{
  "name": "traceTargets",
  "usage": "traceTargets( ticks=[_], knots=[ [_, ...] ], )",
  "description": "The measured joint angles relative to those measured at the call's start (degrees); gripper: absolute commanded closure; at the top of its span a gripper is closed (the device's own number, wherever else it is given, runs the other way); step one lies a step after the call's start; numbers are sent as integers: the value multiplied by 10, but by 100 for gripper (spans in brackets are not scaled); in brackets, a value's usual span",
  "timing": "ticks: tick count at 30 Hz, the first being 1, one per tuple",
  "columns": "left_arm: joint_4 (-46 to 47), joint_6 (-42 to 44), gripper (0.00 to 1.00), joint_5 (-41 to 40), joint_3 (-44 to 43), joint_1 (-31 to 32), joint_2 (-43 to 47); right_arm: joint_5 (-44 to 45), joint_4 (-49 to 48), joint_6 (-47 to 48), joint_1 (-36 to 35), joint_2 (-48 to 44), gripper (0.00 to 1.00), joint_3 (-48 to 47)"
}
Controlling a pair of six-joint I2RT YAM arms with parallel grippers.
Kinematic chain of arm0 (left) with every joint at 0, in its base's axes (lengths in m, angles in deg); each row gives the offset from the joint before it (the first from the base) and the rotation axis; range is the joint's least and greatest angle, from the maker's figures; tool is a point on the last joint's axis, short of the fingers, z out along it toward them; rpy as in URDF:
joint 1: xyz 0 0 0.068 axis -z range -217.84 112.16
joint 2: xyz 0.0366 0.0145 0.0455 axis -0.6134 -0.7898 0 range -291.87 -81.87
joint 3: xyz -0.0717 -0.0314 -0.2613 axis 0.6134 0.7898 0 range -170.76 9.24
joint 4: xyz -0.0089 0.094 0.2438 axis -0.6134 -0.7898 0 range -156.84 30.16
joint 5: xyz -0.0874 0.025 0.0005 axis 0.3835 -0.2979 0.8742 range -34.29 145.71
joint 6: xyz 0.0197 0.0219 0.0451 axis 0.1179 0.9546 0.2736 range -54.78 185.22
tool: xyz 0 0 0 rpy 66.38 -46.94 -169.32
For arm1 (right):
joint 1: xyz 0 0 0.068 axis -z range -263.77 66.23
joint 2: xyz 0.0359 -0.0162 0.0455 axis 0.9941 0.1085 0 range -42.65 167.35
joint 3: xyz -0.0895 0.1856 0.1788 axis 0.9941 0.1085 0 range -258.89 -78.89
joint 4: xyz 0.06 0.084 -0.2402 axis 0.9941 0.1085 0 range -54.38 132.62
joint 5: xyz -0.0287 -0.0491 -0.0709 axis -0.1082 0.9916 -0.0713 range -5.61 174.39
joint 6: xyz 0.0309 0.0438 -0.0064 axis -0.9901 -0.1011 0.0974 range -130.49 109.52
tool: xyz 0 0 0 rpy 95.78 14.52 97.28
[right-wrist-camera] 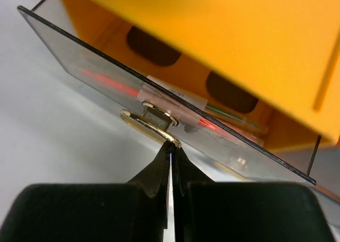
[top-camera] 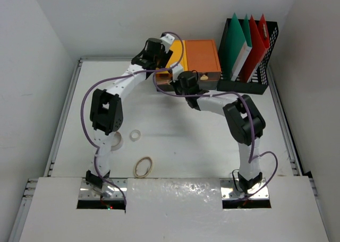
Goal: Organize the desk
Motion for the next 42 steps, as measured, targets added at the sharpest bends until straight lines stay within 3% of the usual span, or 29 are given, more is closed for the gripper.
traceTargets(
  ticks=[13,14,15,18,19,22,28,42],
  knots=[
    [8,13,38,15,0,0,-9,36,-42,12,6,35,97,-30],
    [8,13,39,15,0,0,-9,38,-50,5,6,32,89,-20],
    [8,14,38,15,0,0,-9,42,-59,-6,6,25,63,-2],
    [8,16,39,18,0,0,-9,89,-81,-54,4,-32,37,101],
    [8,16,38,19,0,0,-9,106,-80,-71,3,-46,36,124],
    [8,21,38,22,0,0,-9,161,-63,-118,3,-53,31,133],
    [8,26,38,26,0,0,-9,212,-21,-168,3,6,30,33],
    [9,37,38,30,0,0,-9,280,-5,-203,6,80,38,-21]
  ],
)
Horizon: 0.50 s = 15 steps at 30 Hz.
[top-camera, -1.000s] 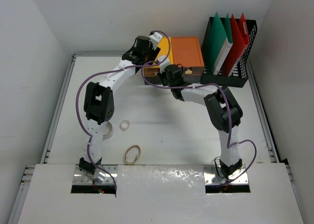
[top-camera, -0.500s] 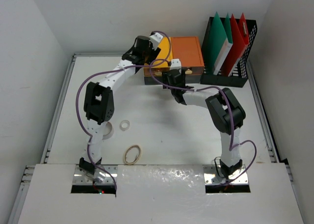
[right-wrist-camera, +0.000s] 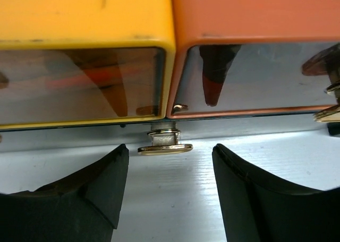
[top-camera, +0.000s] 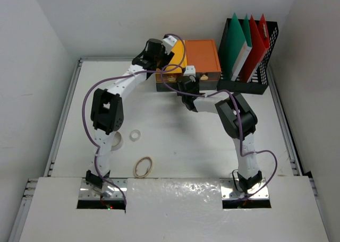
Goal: Organize the desk
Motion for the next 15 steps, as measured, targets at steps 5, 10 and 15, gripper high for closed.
traceTargets(
  ticks=[5,10,15],
  knots=[
    [2,4,38,1,1,0,0,20,-5,1,0,9,44,-13],
    [4,7,38,2,2,0,0,25,-18,6,-1,18,50,-13],
    [10,9,38,2,5,0,0,23,-27,7,-2,24,62,-13]
  ],
)
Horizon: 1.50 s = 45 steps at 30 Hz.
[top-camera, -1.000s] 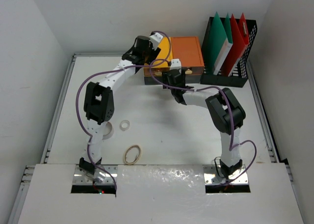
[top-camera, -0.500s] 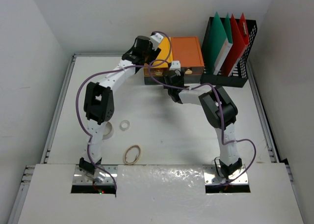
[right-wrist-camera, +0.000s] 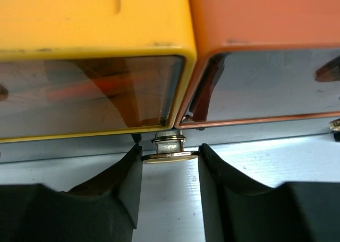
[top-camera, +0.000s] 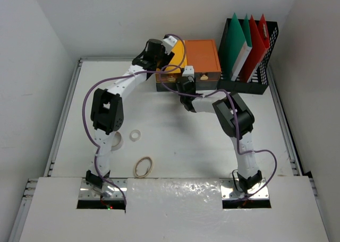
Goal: Organize the desk
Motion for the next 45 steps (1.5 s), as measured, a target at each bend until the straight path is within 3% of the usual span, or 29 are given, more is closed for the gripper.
traceTargets(
  ticks=[7,14,31,34,35,36,40,42,43,45],
  knots=[
    [6,0,38,0,3,0,0,-2,-17,3,0,1,100,7],
    [6,0,38,0,3,0,0,-29,-67,-29,2,-35,100,82],
    [6,-4,38,-12,3,0,0,-23,-51,-38,-67,-196,100,294],
    [6,-4,36,-16,3,0,0,-27,-40,-35,-76,-219,69,317],
    [6,-4,34,-17,3,0,0,-30,-35,-33,-78,-225,52,321],
    [6,-4,31,-17,3,0,0,-35,-30,-31,-78,-230,45,323],
    [0,-5,24,-17,3,0,4,-86,9,-3,-82,-247,31,322],
    [-16,-5,16,-10,3,0,10,-107,26,6,-85,-264,26,325],
    [-24,-5,5,-5,3,0,14,-120,26,12,-85,-277,23,331],
    [-48,-9,1,8,2,0,22,-136,30,20,-87,-312,21,345]
  ],
)
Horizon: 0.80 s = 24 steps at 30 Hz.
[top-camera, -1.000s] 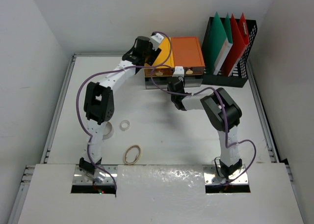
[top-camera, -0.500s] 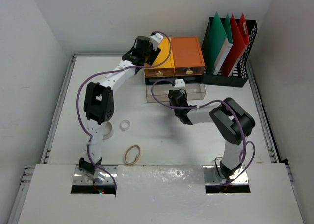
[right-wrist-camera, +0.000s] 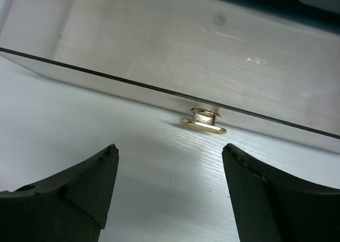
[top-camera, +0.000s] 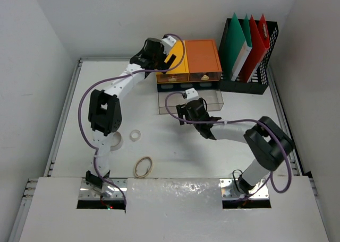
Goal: Organize the desk
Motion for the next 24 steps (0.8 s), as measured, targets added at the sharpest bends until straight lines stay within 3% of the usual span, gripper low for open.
traceTargets(
  ticks=[5,9,10,14,17,20,24],
  knots=[
    [-92,-3,0,33,-28,0,25,-61,27,28,0,-63,18,3],
    [-185,-5,1,40,-9,0,114,-111,71,43,0,-103,18,7],
    [-202,-5,7,38,7,-1,148,-120,79,44,0,-116,18,11],
    [-267,-6,18,40,141,-38,355,-147,90,43,0,-190,17,57],
    [-305,6,19,52,243,-140,484,-157,93,39,-1,-228,17,90],
    [-340,22,16,29,361,-232,550,-164,102,39,-1,-242,17,100],
    [-371,44,16,41,502,-233,551,-171,110,39,0,-252,17,101]
  ],
)
